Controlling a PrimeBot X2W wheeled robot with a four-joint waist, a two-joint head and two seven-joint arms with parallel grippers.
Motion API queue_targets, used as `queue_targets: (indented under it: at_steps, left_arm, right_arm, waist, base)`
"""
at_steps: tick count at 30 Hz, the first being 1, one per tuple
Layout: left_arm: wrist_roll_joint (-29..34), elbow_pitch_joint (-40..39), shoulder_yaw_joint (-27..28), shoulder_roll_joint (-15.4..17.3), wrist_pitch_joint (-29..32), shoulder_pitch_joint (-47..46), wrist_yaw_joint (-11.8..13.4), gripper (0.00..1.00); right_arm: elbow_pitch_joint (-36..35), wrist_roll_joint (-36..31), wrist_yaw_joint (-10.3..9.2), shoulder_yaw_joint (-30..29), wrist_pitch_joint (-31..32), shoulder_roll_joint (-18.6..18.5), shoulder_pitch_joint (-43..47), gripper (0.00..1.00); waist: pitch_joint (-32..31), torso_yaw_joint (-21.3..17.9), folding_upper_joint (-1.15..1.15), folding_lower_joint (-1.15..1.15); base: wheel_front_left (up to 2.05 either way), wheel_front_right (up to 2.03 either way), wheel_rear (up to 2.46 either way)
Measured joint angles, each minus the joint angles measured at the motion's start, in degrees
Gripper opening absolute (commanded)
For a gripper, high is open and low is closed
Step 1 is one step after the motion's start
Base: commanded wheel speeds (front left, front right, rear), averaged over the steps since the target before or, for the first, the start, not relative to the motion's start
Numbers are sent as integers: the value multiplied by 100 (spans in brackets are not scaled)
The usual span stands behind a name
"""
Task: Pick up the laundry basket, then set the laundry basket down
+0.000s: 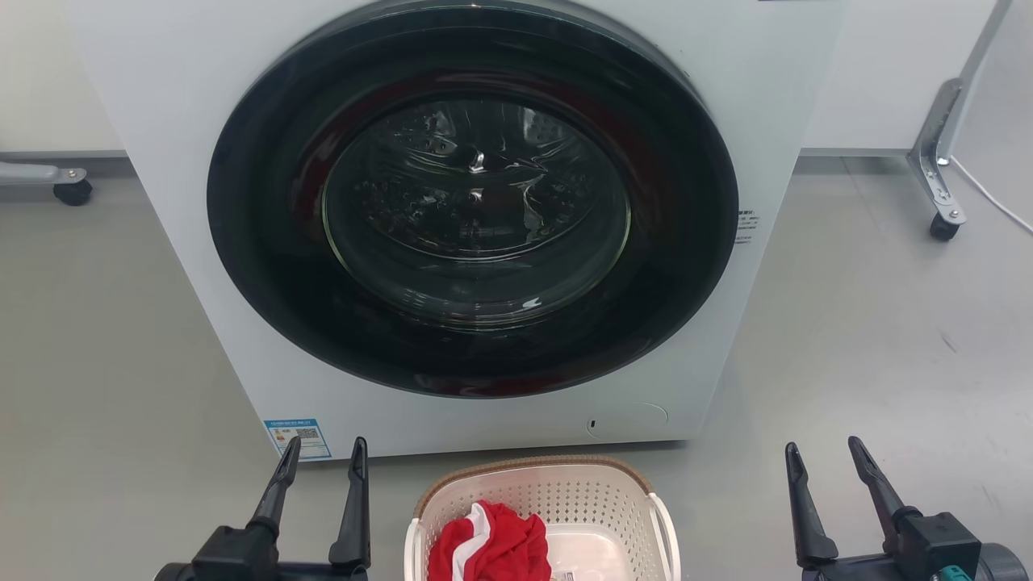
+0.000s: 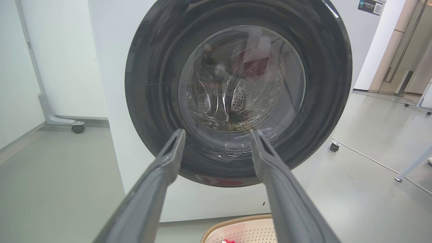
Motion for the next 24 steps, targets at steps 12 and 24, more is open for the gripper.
queue_targets:
  at_steps: [12,24]
  left_arm:
    - [45,21,15,-35,35,3,1,100]
    - [113,19,15,-33,60,9,1,100]
  right_arm:
    - [1,0,-3,-29,0,13,3,100]
    - [8,3,-3,-45,0,24,18,100]
  waist:
    - [5,19,0,0]
    - [56,23,0,0]
  base:
    - [0,0,0]
    - [0,0,0]
